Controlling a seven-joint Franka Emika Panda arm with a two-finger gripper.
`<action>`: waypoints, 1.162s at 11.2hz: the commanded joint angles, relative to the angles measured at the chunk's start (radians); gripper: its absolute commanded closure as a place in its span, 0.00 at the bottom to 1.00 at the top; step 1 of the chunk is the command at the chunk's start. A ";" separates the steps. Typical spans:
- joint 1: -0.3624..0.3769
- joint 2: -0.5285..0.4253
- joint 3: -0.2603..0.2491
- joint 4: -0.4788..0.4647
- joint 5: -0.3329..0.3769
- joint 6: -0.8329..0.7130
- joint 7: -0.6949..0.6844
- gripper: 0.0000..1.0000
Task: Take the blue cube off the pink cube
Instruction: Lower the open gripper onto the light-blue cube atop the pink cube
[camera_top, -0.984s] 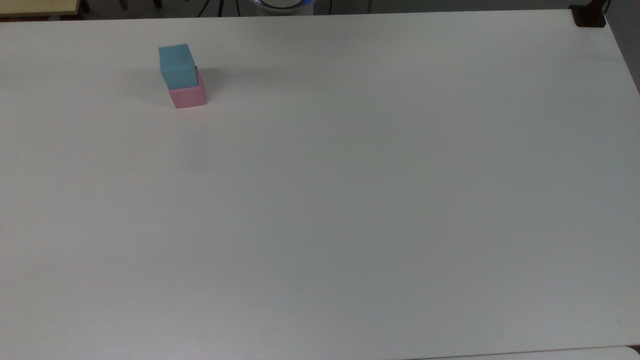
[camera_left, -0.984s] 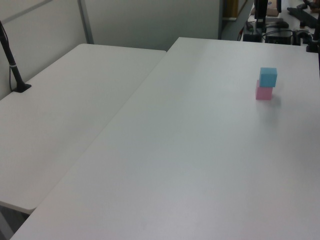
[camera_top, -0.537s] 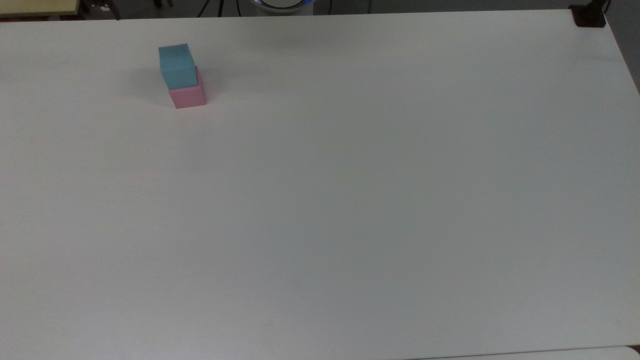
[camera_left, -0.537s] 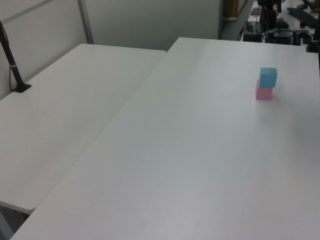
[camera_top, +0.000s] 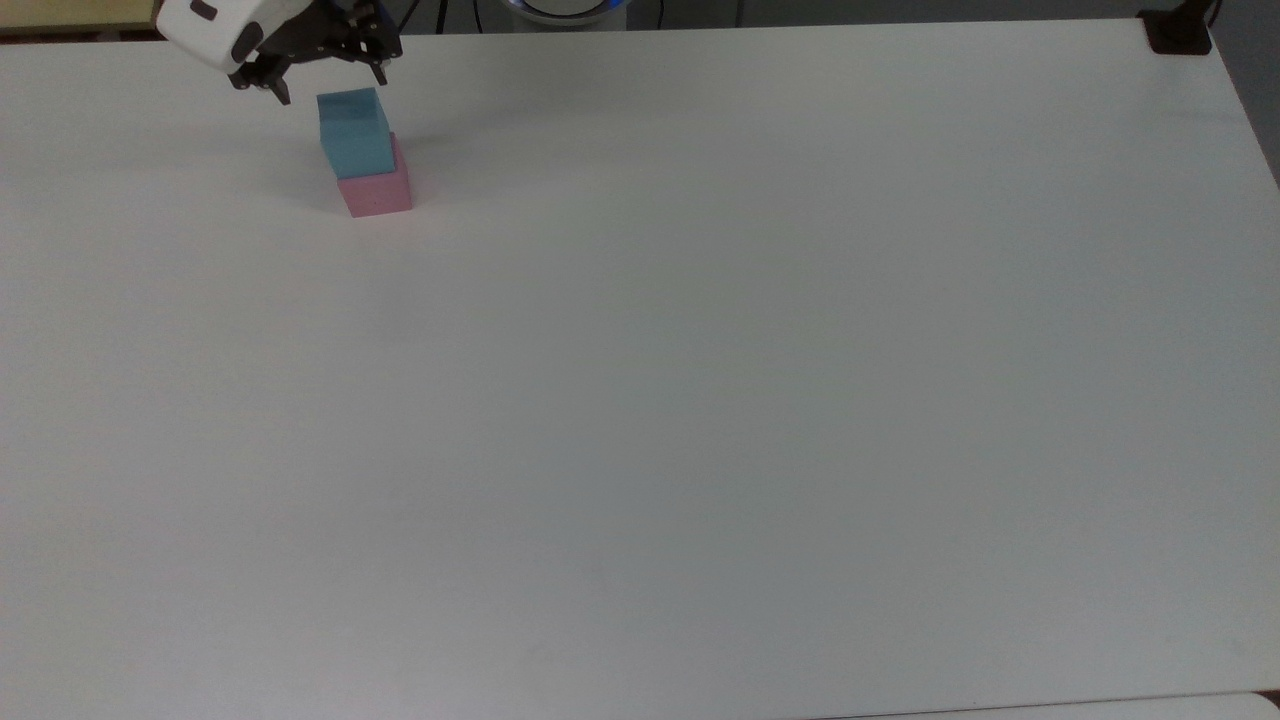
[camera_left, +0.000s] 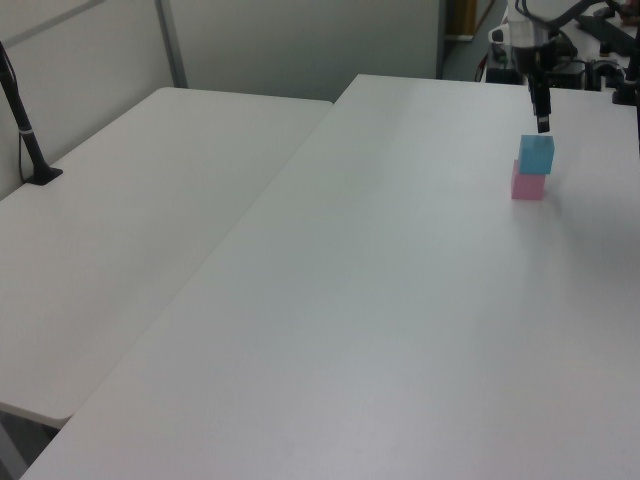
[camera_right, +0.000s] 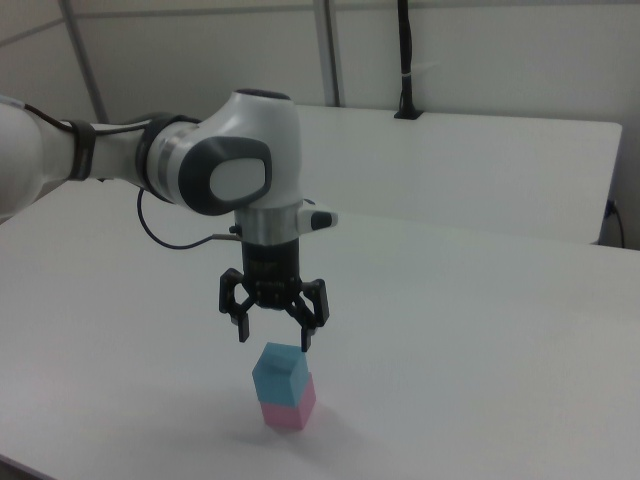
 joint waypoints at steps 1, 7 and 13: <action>0.006 0.022 -0.001 -0.033 0.005 0.059 0.052 0.00; 0.016 0.055 -0.001 -0.036 0.000 0.065 0.075 0.14; 0.016 0.054 -0.001 -0.027 0.000 0.056 0.065 0.62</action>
